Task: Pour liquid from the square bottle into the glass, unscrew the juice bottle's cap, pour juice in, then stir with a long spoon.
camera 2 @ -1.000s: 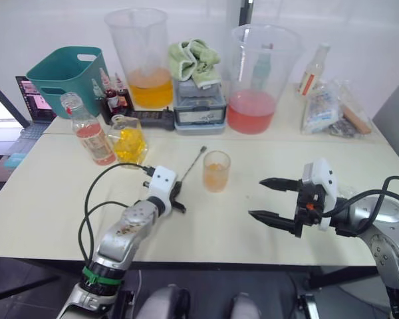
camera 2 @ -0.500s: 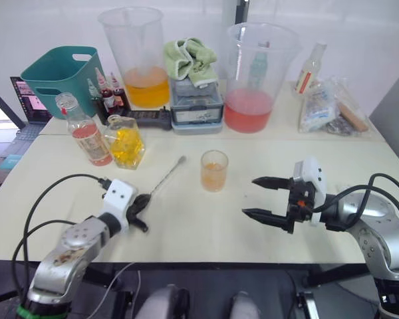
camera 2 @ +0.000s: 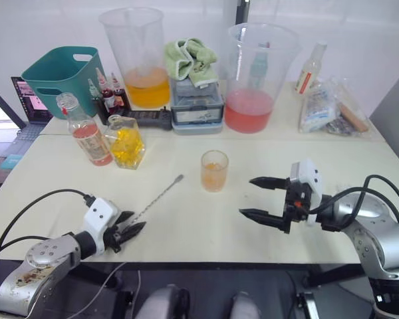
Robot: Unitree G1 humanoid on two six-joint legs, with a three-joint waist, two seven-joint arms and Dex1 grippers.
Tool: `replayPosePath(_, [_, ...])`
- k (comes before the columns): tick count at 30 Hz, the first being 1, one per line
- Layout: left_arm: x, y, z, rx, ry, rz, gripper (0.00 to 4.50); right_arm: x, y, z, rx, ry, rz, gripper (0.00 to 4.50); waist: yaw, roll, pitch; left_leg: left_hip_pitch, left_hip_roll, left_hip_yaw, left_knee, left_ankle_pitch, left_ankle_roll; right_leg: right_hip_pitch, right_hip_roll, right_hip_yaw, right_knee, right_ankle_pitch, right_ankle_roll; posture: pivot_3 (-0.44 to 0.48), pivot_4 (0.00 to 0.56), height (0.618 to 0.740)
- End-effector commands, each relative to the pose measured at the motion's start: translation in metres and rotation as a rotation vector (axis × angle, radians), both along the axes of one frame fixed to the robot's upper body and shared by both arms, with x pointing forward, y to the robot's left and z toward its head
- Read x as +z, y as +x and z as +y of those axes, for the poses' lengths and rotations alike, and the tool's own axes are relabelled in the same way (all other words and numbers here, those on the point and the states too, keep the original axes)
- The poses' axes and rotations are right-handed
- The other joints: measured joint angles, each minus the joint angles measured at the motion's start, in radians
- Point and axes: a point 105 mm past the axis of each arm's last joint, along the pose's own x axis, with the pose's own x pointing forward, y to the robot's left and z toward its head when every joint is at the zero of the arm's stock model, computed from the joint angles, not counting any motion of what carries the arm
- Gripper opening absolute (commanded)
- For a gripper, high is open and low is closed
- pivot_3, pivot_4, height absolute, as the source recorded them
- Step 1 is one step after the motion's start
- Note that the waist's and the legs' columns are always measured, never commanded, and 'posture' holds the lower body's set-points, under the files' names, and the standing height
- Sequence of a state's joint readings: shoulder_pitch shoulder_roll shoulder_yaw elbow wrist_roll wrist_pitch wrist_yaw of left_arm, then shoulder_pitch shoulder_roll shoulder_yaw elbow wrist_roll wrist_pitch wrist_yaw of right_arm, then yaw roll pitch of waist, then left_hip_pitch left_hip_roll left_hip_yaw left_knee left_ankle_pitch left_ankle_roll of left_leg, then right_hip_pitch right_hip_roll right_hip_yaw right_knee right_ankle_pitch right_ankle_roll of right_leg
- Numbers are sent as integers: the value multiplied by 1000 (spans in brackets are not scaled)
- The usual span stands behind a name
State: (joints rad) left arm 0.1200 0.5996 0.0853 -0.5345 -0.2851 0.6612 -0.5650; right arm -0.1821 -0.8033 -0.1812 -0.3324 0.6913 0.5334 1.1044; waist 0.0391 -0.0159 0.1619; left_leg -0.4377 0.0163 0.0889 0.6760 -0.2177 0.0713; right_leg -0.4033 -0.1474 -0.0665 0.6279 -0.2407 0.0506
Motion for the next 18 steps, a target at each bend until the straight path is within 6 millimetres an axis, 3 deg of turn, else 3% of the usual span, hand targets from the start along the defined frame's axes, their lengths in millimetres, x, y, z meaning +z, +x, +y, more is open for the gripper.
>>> replayPosePath(1, [-1,2,-6,0,16,1,2591,12,0,1,-2,25,-58,4500,3,0,0,0,0,0,0,0,0,0,0,0,0,0,0,0,150,736])
replayPosePath(4, [-9,4,-6,3,44,44,2591,13,-1,2,1,23,-58,4500,6,0,0,0,-1,0,1,0,0,0,0,0,0,0,0,0,150,736])
replayPosePath(12, [-16,-2,-3,-23,80,121,99,18,0,5,3,18,-70,4500,1,3,-2,0,-1,0,0,3,5,0,0,0,0,0,0,0,150,736])
replayPosePath(15, [-3,4,-1,9,42,71,42,20,0,6,6,17,-73,4500,0,4,-2,0,0,1,0,3,5,0,0,0,0,0,0,0,150,736])
replayPosePath(18, [21,12,-5,16,-43,-16,42,25,1,8,25,42,-55,4500,1,4,-2,0,0,1,0,3,5,0,0,0,0,0,0,0,150,736])
